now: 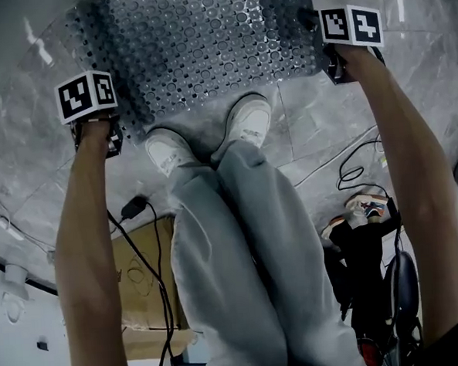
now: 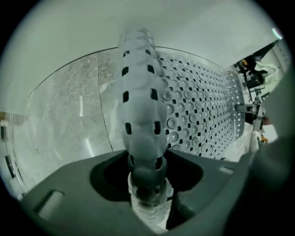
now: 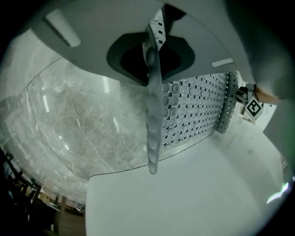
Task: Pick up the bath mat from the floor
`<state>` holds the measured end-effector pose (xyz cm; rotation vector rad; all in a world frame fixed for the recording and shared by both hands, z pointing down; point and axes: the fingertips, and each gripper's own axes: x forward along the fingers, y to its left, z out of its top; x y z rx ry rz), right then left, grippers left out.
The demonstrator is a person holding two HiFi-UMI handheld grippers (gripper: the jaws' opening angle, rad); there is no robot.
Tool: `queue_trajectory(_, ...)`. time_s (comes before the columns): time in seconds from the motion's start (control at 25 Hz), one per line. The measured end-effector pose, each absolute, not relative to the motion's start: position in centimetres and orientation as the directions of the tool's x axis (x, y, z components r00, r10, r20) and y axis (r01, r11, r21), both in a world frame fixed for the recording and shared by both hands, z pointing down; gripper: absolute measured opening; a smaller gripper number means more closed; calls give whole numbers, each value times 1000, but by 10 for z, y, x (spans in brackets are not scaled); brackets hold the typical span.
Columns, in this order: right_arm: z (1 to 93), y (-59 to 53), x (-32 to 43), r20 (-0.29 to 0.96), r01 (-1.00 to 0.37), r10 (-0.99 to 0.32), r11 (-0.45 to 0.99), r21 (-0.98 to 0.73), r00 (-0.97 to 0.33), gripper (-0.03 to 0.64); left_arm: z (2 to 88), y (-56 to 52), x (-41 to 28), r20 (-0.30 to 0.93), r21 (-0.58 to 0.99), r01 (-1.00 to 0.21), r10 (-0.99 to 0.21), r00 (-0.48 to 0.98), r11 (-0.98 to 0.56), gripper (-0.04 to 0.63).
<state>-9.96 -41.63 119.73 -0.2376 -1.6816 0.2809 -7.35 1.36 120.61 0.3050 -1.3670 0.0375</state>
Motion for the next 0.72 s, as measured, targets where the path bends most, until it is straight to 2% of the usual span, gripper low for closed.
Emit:
queue_trajectory(0.32,1164,-392,-97,900,-103,409,899,-425,-148,23,1168,-3,-73,950,269,-232,-217,226,935,186)
queue_trajectory(0.56,1145,-373,-87,922,-97,357,923,-373,-149,22,1140,-30,-62,940,314,-220,-270,206,924,183)
queue_trajectory(0.72,1130,-348,-91,905,-116,386,905,-409,-179,25,1125,-40,-64,936,336,-192,-304,177,922,183)
